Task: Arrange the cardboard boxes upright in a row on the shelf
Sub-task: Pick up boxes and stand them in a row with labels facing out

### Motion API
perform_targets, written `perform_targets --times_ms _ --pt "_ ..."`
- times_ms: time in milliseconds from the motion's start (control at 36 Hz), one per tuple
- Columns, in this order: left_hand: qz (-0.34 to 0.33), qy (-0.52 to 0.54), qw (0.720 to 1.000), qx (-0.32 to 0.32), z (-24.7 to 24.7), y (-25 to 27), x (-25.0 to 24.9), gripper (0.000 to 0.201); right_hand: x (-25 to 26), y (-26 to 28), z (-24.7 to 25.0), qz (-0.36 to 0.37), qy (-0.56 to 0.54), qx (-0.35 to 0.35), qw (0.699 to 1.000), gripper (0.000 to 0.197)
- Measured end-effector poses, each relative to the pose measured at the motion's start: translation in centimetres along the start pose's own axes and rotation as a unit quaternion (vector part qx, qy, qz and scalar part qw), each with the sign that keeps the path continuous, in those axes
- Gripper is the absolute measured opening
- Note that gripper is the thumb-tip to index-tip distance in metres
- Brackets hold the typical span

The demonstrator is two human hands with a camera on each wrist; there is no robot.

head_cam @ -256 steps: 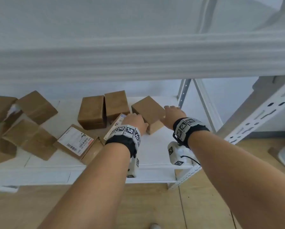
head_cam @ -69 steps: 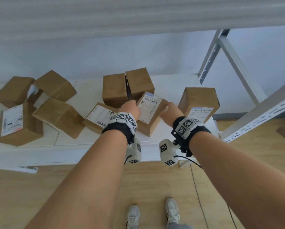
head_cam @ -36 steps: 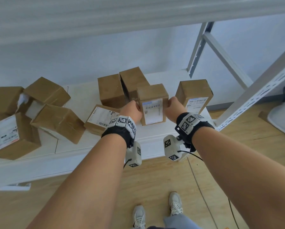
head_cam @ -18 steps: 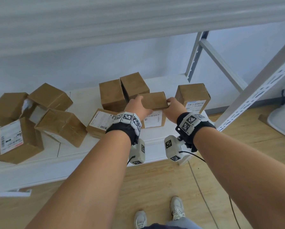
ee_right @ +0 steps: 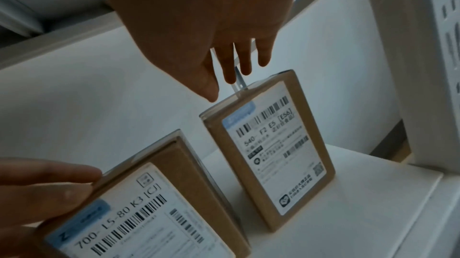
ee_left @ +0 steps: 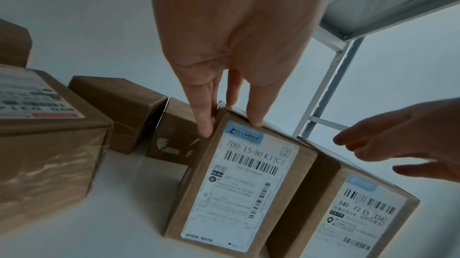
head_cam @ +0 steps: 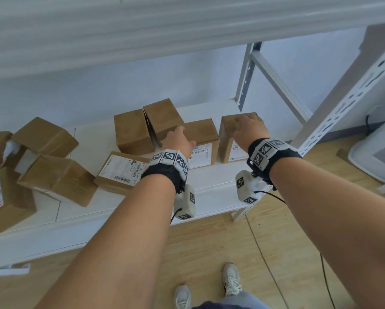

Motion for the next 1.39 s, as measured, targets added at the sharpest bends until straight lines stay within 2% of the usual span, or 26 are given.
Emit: perform_targets --times_ms 111,278,417,583,750,917,1055,1222,1389 --pt "-0.006 0.002 1.0 -0.003 -0.4 -0.1 -0.8 0.06 -0.5 0.0 -0.9 0.007 0.009 0.029 1.0 0.048" --pt "-0.026 -0.004 1.0 0.0 -1.3 0.2 -2.3 0.059 -0.8 0.0 -0.7 0.008 0.004 0.001 1.0 0.047" --pt "-0.031 -0.026 0.999 0.003 -1.4 0.3 -2.4 0.06 -0.8 -0.2 -0.5 0.006 0.018 0.004 1.0 0.046" --pt "-0.073 -0.103 0.992 -0.001 -1.0 0.9 -2.8 0.056 0.3 -0.6 0.0 0.003 0.037 0.0 0.999 0.045" --pt "-0.08 -0.14 0.987 -0.027 0.8 0.9 -2.3 0.047 3.4 -1.4 0.6 0.053 0.041 -0.009 0.998 0.04" --pt "-0.065 -0.236 0.968 -0.046 2.8 0.6 0.6 0.041 7.8 -1.6 -0.9 0.109 0.007 0.028 0.994 0.053" --pt "-0.042 -0.275 0.959 -0.057 4.2 0.2 4.7 0.037 11.3 -1.1 -3.4 0.133 -0.005 0.052 0.99 0.054" --pt "-0.047 -0.299 0.953 0.014 3.4 -0.8 9.6 0.049 14.8 -0.8 -6.1 0.123 -0.013 0.053 0.991 0.054" --pt "-0.1 -0.289 0.952 0.012 4.3 -2.1 11.3 0.054 17.2 -0.3 -8.1 0.088 -0.001 0.04 0.995 0.051"
Point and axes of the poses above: each hand's wrist, its own y-axis away from the middle knuckle, its own z-axis out of the back of the hand, x = y × z, the point moved 10 cm from there along -y, towards the middle knuckle, and after that the axes turned 2 degrees about -x, right-handed, at the moved point
